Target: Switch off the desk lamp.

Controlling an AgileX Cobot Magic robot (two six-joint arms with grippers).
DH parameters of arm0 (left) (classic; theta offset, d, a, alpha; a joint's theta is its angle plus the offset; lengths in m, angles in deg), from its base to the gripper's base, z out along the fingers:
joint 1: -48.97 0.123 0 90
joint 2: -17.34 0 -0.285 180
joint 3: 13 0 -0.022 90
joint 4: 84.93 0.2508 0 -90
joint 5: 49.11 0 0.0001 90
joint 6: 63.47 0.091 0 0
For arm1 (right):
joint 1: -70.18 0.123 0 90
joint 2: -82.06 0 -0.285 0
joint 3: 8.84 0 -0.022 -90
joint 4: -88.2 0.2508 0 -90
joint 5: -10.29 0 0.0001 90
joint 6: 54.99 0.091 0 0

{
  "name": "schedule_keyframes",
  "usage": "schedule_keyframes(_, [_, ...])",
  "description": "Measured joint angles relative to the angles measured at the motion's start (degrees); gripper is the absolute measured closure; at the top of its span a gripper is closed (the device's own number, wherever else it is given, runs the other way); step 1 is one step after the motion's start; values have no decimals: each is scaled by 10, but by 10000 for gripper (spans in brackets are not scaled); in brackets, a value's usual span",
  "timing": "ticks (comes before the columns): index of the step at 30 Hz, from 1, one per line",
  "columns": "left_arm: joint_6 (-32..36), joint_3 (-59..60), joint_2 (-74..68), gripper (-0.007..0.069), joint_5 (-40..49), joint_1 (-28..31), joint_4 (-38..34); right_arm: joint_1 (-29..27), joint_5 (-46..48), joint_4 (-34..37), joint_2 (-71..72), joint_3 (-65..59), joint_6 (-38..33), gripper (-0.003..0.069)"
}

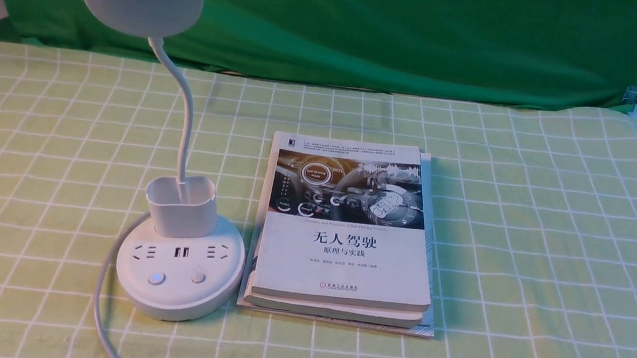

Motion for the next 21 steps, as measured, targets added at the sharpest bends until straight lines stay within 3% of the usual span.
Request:
schedule_keyframes(2, [0,21,40,623,21,45,-7,0,0,0,0,0,0,421])
schedule_keyframes(6, [-4,52,80,623,54,81,-14,0,0,0,0,0,0,421])
schedule_keyframes(21, [-20,62,85,623,93,69,-26,0,0,0,0,0,0,421])
